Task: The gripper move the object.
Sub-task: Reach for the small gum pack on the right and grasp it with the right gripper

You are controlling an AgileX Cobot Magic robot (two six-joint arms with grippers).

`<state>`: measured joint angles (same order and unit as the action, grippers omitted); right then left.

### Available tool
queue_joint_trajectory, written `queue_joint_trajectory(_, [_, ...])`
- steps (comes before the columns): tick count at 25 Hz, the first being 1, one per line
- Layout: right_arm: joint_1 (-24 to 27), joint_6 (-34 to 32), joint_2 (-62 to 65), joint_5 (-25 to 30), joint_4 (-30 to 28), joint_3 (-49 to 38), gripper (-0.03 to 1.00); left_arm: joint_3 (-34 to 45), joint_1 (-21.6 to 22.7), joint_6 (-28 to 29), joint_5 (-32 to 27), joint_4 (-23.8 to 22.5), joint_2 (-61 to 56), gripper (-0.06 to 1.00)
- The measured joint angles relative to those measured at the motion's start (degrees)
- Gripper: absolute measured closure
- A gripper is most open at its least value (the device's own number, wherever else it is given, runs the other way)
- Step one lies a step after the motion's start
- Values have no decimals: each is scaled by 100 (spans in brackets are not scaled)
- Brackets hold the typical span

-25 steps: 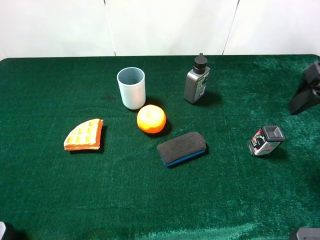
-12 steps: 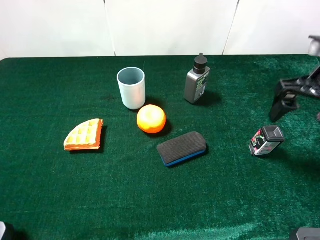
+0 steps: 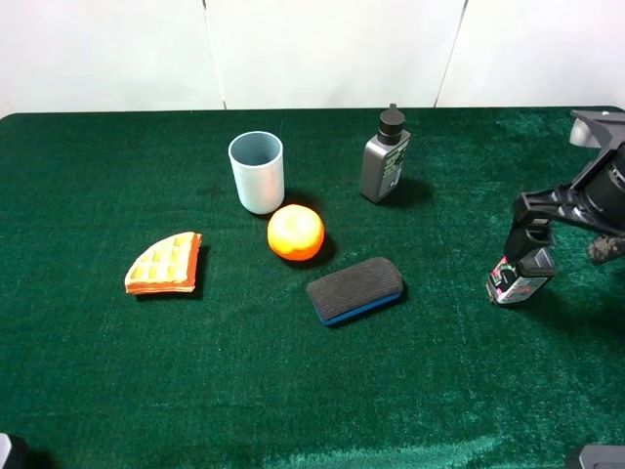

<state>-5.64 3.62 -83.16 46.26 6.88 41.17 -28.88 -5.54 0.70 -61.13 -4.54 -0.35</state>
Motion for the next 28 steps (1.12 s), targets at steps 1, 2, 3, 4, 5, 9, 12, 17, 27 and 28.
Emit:
queue_joint_trajectory(1, [0,16,-8,-82,7,-64,27,0,0,0,0,0,0,-5])
queue_joint_trajectory(2, [0,28,-21,-176,13,-121,27,0,0,0,0,0,0,-5])
queue_joint_trajectory(3, [0,43,-46,-234,13,-154,27,0,0,0,0,0,0,-5])
queue_joint_trajectory(4, [0,62,-82,-278,13,-174,27,0,0,0,0,0,0,-5])
queue_joint_trajectory(5, [0,80,-137,-294,13,-174,27,0,0,0,0,0,0,-5])
queue_joint_trajectory(9, [0,119,-609,-514,53,-174,27,0,0,0,0,0,0,-5])
queue_joint_trajectory(12, [0,123,-886,-646,54,-174,27,0,0,0,0,0,0,-5])
queue_joint_trajectory(17, [0,148,-1217,-858,102,-174,27,0,0,0,0,0,0,-5])
queue_joint_trajectory(27, [0,207,-1402,-971,183,-174,28,0,0,0,0,0,0,-5])
queue_joint_trajectory(28, [0,207,-1402,-971,183,-174,30,0,0,0,0,0,0,-5])
